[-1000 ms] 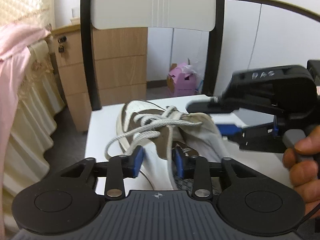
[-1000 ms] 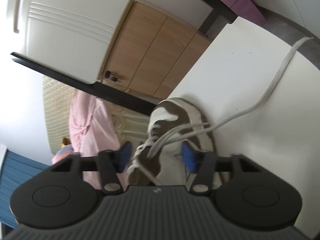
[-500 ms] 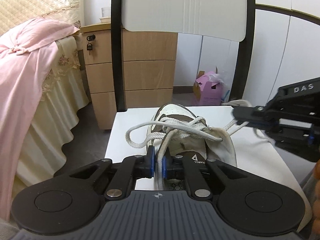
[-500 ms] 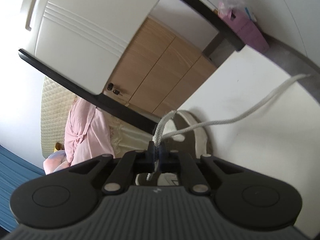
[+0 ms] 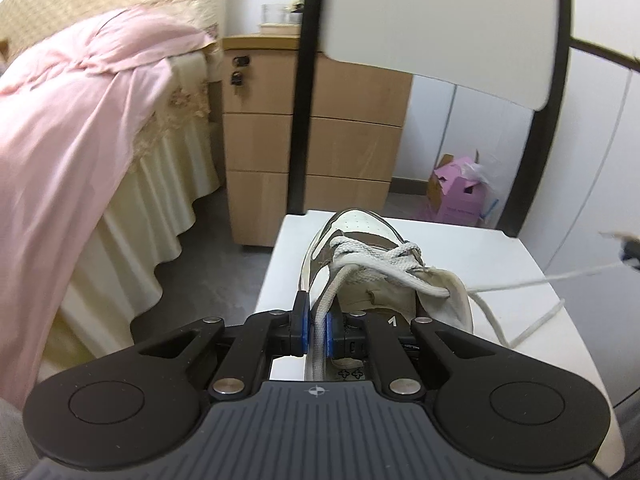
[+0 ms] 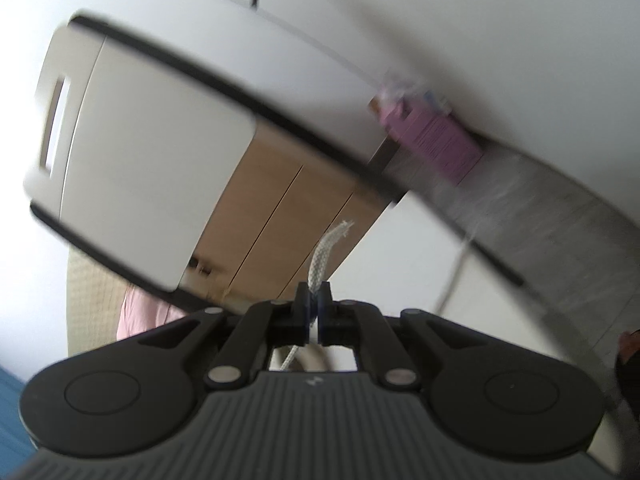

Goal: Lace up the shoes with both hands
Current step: 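Pull the lace end up and away with the right gripper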

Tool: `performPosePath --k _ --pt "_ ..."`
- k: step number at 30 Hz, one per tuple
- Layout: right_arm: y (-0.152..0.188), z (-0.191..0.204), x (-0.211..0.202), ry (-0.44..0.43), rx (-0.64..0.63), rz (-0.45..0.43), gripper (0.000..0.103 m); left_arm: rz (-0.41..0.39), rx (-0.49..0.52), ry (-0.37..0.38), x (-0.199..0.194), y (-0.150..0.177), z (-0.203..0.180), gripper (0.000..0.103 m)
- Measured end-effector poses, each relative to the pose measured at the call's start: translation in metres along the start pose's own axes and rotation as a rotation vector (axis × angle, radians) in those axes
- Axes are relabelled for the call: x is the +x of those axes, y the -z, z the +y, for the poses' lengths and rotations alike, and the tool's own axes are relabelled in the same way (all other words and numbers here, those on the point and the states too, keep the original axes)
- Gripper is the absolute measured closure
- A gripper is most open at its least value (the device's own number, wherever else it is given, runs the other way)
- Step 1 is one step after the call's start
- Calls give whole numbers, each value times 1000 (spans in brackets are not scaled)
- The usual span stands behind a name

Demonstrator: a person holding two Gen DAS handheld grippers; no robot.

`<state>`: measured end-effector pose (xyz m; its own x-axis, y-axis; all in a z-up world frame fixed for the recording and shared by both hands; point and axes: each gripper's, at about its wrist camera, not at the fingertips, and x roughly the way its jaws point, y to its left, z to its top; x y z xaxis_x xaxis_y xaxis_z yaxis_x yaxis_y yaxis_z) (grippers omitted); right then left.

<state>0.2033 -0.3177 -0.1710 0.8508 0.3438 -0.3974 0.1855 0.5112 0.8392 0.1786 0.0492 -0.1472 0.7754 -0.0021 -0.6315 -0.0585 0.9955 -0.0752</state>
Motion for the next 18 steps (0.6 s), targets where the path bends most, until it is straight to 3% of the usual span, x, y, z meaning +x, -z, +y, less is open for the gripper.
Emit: performPosePath --k 4,15,18 --pt "-8 -17 -15 64 16 -17 100 2 -12 -6 -1 0 2 93" --pt "6 -45 -16 185 73 155 99 16 -33 -21 0 -2 0 93" --pt "10 -45 -19 212 69 172 93 20 -37 -22 0 -2 0 92"
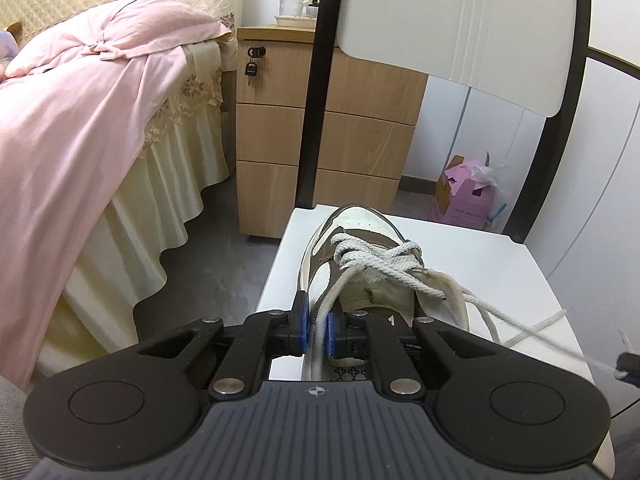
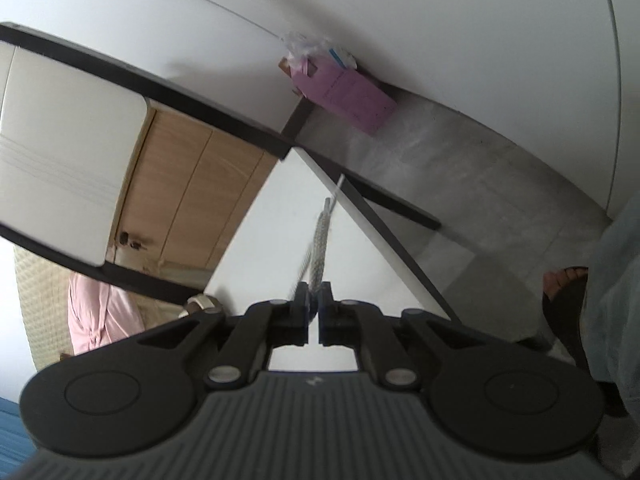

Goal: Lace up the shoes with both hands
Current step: 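Pull the lace end up and away with the right gripper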

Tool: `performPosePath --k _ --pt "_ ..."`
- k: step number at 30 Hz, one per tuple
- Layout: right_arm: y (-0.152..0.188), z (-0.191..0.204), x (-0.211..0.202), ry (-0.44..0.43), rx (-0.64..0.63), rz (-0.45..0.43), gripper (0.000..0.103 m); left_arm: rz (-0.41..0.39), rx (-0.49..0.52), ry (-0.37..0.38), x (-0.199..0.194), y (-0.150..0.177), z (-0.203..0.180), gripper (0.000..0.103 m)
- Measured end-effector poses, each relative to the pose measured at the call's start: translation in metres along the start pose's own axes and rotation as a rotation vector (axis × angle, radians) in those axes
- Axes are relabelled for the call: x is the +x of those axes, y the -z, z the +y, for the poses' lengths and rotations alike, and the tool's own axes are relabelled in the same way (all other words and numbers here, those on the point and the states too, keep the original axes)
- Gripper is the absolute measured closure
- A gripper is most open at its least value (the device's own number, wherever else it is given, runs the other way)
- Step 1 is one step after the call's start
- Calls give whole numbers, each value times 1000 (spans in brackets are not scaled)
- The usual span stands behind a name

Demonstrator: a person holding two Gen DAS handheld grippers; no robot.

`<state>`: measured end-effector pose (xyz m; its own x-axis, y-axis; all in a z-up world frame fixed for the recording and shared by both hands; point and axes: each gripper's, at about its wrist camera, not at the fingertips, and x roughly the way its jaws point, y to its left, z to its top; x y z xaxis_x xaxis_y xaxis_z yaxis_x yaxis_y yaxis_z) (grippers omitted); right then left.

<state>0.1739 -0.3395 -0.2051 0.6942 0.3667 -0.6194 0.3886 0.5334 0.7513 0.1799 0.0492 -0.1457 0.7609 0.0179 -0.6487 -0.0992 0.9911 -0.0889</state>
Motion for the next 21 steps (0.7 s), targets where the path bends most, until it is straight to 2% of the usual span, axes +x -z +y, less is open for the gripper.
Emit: performPosePath --k 1,2,3,5,7,10,15,18,21 --pt "1 0 -5 13 1 -13 91 0 2 -1 0 0 0 92" --pt "1 0 -10 15 8 -29 82 0 4 -2 0 0 -1 92" --pt "1 0 -15 11 11 -50 63 1 5 -2 0 0 -1 92" --pt "2 9 -25 10 -38 -105 46 3 3 1 0 0 -1 92" --pt "4 25 -30 8 -155 -141 46 4 5 3 1 0 -1 92" --pt "8 43 -24 -79 -236 -122 46 3 16 9 0 0 0 92" --pt "20 44 32 -302 -84 139 45 3 51 36 0 1 2 91" --pt "31 55 65 -332 -55 241 45 -1 87 55 0 2 3 90" --pt "39 63 92 -320 -22 281 45 -4 95 82 1 2 7 90"
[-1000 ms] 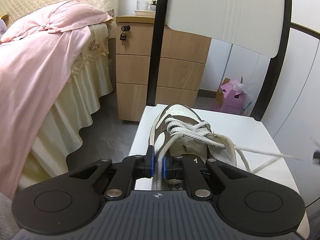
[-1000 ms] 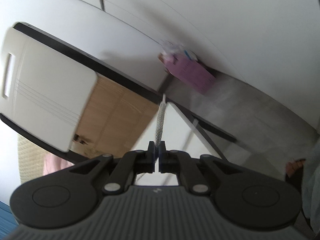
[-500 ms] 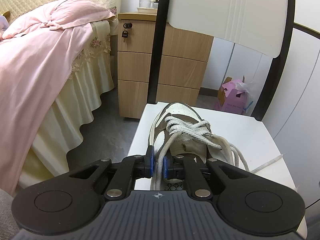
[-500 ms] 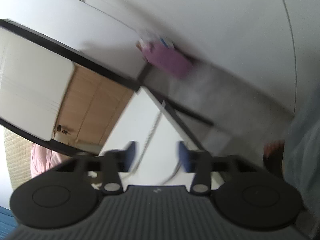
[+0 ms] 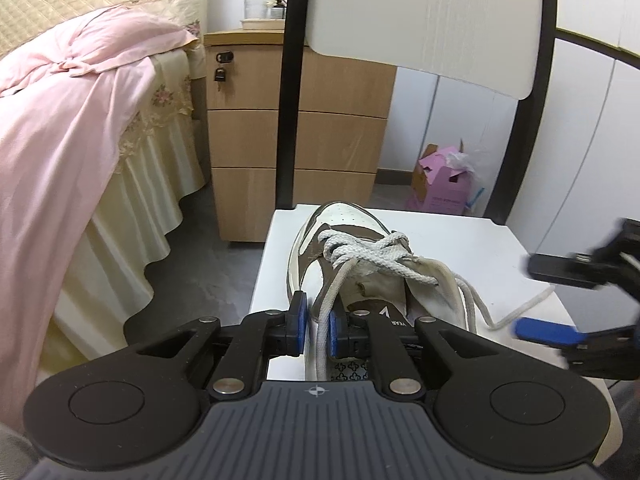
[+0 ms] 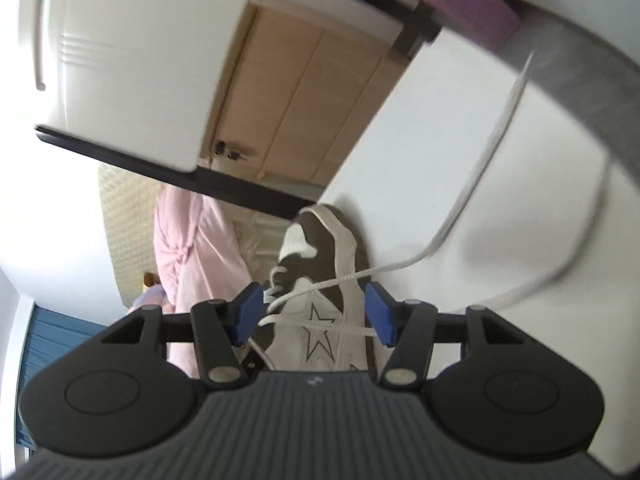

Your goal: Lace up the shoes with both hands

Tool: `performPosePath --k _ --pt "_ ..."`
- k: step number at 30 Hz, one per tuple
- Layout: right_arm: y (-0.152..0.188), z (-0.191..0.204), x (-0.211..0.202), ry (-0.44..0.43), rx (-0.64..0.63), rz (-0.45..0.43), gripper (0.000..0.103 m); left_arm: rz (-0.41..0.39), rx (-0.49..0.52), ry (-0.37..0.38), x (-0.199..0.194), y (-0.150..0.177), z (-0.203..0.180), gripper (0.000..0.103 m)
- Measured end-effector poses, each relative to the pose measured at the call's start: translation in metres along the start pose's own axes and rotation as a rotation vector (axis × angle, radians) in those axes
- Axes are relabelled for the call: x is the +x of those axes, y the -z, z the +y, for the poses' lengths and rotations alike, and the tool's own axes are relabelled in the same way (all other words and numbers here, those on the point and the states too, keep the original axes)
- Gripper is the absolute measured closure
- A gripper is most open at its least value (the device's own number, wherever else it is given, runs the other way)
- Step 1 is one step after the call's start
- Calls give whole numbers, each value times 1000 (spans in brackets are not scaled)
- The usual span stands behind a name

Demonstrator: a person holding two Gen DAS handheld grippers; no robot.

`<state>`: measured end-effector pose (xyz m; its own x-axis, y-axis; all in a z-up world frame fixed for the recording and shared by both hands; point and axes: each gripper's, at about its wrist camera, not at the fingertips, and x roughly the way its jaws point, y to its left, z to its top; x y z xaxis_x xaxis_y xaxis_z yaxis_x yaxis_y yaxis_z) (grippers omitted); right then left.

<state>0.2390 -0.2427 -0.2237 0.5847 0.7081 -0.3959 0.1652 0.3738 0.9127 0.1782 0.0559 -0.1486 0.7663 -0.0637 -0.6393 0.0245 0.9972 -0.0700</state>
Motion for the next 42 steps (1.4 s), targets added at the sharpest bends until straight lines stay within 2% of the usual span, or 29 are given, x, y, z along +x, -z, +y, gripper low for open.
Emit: performPosePath --k 4,7,8,10,11,14,20,25,29,35,37,40,42 --pt "-3 -10 32 -4 120 13 46 -5 18 31 1 1 3 88" --pt "0 -12 48 -9 184 -20 48 -8 21 46 2 1 6 88" --pt "-1 -13 50 -11 196 -42 54 -7 19 49 3 1 6 87" --pt "-6 -16 54 -14 219 -95 76 -5 18 53 4 1 7 87" --pt "-10 -15 52 -13 218 -139 92 -5 18 54 4 1 7 87" --pt "-24 -12 41 -17 210 -272 98 -3 23 58 5 1 8 87" --pt "-59 12 -7 -68 127 -470 100 3 12 63 7 0 9 86" --pt "-87 35 -38 -63 59 -568 100 5 13 66 7 0 10 86" --pt "-101 48 -73 -47 -7 -609 101 9 7 73 8 0 11 83" --pt "-103 82 -80 -8 -164 -587 100 15 11 78 8 -1 11 83" --pt "-100 104 -77 2 -278 -563 100 16 10 91 7 -2 13 82" --pt "-87 142 -54 44 -512 -459 100 -3 21 117 1 -1 15 83" --pt "-70 166 -34 73 -679 -336 100 -13 52 121 -3 0 15 83"
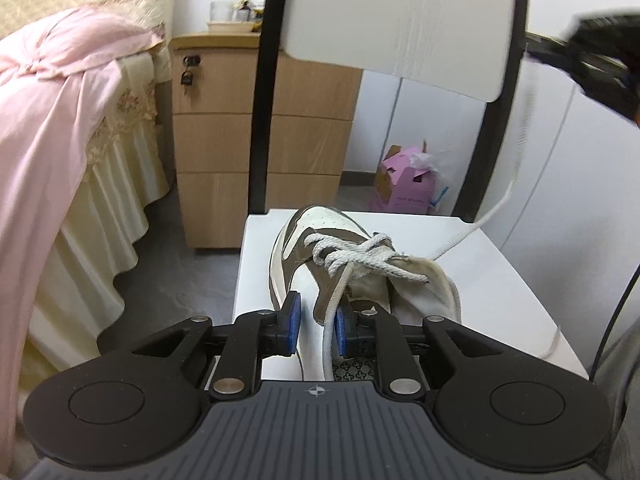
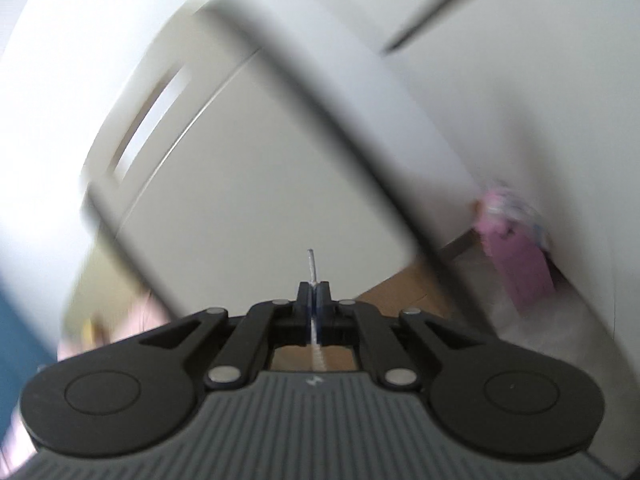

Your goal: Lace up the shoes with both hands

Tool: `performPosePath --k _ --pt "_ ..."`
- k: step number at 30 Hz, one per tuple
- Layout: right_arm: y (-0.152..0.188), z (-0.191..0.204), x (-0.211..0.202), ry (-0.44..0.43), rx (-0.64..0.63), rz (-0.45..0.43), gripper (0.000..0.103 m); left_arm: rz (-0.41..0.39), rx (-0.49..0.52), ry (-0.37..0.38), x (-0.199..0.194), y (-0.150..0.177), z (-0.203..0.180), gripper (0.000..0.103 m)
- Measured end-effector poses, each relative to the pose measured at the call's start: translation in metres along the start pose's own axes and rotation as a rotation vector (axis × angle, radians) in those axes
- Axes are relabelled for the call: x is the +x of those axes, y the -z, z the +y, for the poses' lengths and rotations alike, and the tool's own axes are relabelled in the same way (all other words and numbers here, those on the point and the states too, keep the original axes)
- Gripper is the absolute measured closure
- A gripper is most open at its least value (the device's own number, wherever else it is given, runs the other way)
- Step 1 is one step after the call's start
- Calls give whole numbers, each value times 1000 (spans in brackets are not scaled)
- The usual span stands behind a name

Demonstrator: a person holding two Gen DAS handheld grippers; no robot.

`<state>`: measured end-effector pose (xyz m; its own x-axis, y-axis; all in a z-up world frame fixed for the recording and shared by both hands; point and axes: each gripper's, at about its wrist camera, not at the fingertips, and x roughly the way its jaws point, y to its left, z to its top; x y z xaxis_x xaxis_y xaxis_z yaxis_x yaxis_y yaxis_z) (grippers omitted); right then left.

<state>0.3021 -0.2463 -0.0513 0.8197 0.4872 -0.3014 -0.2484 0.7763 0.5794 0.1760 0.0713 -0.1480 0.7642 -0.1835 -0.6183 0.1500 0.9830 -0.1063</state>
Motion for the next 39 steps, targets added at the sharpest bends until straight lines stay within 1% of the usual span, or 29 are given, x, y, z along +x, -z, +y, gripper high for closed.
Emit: performPosePath --k 2,4,7,8,11,13,14,16,19,20,22,23,25,27,32,39 --pt "9 35 15 -43 -178 132 100 -3 35 6 -4 2 -2 83" --pt "28 73 32 -92 -382 283 100 -13 85 11 -7 5 -7 83" --pt "62 115 55 -162 -607 515 100 -29 144 0 -11 8 -12 83" --pt "74 126 61 -182 -672 577 100 -28 151 1 -11 9 -12 83" --pt "105 149 77 -231 -840 737 100 -24 145 20 -9 8 -8 83" --pt "118 156 88 -238 -913 812 100 -22 122 49 -7 8 -2 88" --pt "123 158 90 -242 -935 841 100 -19 106 66 -6 7 2 88" --pt "130 158 94 -248 -967 897 100 -3 -4 134 -3 5 18 88" --pt "136 153 103 -244 -986 962 100 35 -225 257 5 6 48 88" --pt "139 151 106 -242 -990 980 100 53 -317 305 10 7 59 88" --pt "145 146 112 -237 -996 1015 100 79 -450 370 19 12 76 88" --pt "147 145 115 -235 -996 1031 100 88 -497 394 22 14 82 88" --pt "151 143 121 -231 -998 1056 100 99 -560 423 27 17 89 88" --pt "152 142 124 -227 -1000 1075 100 103 -583 434 30 18 91 88" --pt "153 141 131 -225 -986 1099 100 95 -538 423 28 15 86 88" --pt "152 141 136 -228 -965 1101 100 80 -449 393 24 13 80 88"
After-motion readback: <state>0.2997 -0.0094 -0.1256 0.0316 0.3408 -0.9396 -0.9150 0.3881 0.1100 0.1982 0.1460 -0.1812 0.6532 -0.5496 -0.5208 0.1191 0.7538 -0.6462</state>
